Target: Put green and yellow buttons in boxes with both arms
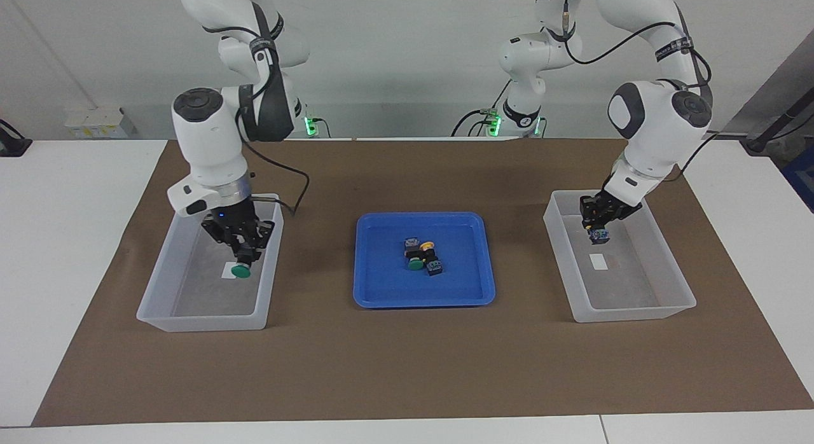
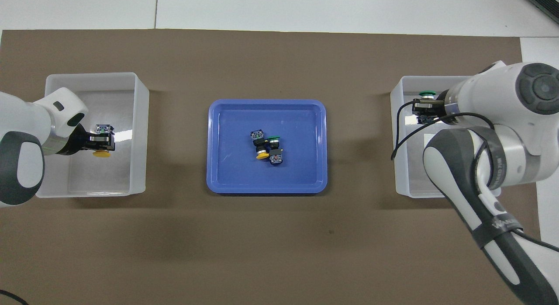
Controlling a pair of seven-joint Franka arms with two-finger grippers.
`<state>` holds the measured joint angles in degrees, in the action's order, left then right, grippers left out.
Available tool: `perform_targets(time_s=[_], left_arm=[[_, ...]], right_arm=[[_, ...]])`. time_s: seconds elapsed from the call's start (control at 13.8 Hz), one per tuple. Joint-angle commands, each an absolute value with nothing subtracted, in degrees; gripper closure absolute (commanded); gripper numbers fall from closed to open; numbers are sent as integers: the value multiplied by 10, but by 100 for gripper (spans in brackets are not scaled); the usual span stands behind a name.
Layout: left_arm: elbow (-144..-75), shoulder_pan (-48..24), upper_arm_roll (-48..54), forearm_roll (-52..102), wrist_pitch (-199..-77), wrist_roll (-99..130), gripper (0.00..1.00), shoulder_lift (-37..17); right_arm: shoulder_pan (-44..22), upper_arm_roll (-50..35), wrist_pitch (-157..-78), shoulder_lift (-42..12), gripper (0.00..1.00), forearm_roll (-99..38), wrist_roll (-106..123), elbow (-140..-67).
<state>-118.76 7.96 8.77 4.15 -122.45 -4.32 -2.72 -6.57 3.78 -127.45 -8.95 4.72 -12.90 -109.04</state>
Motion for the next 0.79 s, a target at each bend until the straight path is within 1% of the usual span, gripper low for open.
perform_targets(time_s=[0.0,0.14,0.22,0.29,0.36,0.43,0.51,0.58,0.65,0.72], left_arm=[[-1225,96,90,53,-1245,-73,100,2],[-1230,97,90,53,-1246,-80,100,4],[-1230,97,90,53,-1246,-80,93,4],[-1228,97,90,53,-1244,-81,64,3],[-1224,97,90,52,-1241,-82,31,2],[-1221,97,90,52,-1239,-83,28,1],[-1216,97,90,52,-1238,-83,28,-1],[-1213,97,90,52,-1233,-83,28,-2],[-1203,97,90,52,-1227,-83,28,-4],[-1192,96,90,52,-1213,-82,28,-7]], right_arm=[[-32,29,-1302,-105,100,35,-82,-1108],[-10,29,-1345,-120,100,34,-49,-1121],[-9,29,-1349,-130,100,34,-48,-1121],[-9,29,-1360,-141,100,33,-49,-1121],[-8,29,-1397,-155,100,33,-47,-1121],[-6,29,-1430,-169,100,33,-48,-1121],[-8,29,-1440,-173,79,33,-49,-1121],[-8,29,-1440,-174,38,33,-51,-1121],[-7,29,-1438,-174,9,33,-52,-1120],[-7,29,-1434,-173,5,33,-52,-1117]])
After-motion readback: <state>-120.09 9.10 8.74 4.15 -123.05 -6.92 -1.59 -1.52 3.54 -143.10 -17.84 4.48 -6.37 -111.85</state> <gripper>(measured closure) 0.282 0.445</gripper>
